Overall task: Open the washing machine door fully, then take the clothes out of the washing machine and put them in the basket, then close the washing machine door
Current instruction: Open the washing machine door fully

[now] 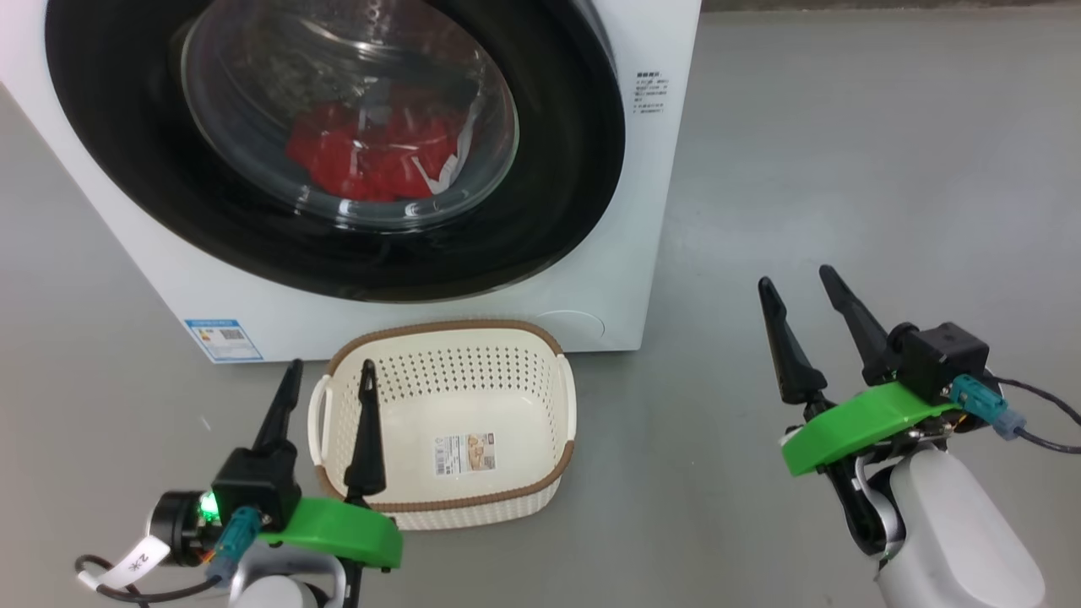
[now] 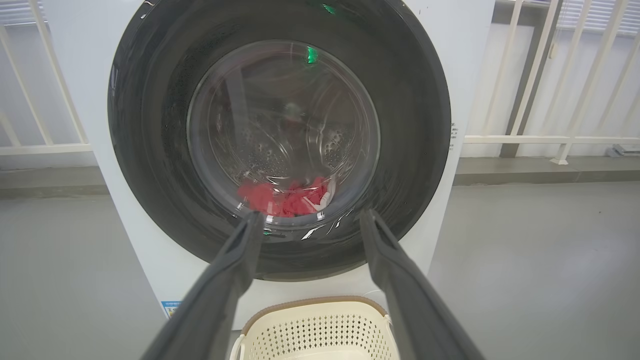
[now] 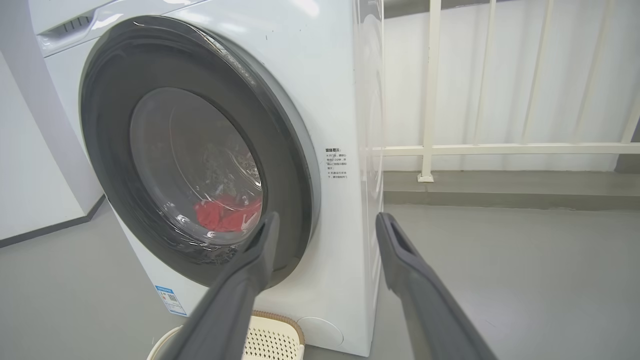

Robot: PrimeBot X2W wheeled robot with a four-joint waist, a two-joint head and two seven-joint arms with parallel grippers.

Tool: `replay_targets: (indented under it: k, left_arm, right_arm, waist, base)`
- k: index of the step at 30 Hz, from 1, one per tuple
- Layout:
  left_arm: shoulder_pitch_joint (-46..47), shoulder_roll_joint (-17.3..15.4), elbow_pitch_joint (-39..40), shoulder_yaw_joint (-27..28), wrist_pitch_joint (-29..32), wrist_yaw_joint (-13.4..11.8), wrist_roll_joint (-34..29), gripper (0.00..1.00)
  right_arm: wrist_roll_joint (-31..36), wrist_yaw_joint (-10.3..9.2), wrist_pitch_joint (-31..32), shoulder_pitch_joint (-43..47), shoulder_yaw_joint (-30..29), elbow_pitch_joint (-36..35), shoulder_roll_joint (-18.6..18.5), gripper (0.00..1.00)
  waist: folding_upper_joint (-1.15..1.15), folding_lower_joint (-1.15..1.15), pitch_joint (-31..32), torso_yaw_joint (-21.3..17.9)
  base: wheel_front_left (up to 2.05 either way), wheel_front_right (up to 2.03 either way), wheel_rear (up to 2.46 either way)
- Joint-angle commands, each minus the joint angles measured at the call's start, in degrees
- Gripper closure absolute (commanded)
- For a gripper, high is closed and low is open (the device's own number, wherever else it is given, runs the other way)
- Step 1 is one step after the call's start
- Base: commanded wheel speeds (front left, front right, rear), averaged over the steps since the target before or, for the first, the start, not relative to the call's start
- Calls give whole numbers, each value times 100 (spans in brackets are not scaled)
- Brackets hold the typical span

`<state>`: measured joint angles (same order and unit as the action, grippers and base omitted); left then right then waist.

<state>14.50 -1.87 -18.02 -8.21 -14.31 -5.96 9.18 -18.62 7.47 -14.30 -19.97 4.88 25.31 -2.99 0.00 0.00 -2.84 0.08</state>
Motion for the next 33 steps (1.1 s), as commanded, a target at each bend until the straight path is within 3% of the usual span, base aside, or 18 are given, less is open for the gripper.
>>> replay_targets:
  k: [1,2,3,9,18,33]
  left_arm:
    - [287,-101,200,122,-69,1,70,0]
    - [300,-101,230,99,-69,-5,84,0]
    - [313,-101,266,77,-69,-3,106,0]
    - [438,-101,555,-42,-69,-27,173,0]
    - [574,-101,797,-204,-58,-47,224,0]
    - [731,-148,1236,-342,81,-41,236,0]
  right_arm:
    - [-72,2,-41,-262,152,-99,12,62]
    - [-84,2,-42,-327,150,-84,12,91]
    - [-111,2,-44,-393,149,-75,12,100]
    - [-444,2,-51,-954,135,-39,12,100]
    - [-1817,2,188,-1812,121,282,12,100]
    - [-2995,2,1315,-3008,-116,542,-80,100]
  waist:
    - [0,0,-95,17]
    - [0,0,-139,24]
    - [0,0,-187,30]
    - [0,0,-604,84]
    - [0,0,-1021,208]
    - [0,0,-1587,410]
  base:
    - [0,0,0]
    - [0,0,0]
    - [0,0,0]
    - [0,0,0]
    - [0,0,0]
    - [0,0,0]
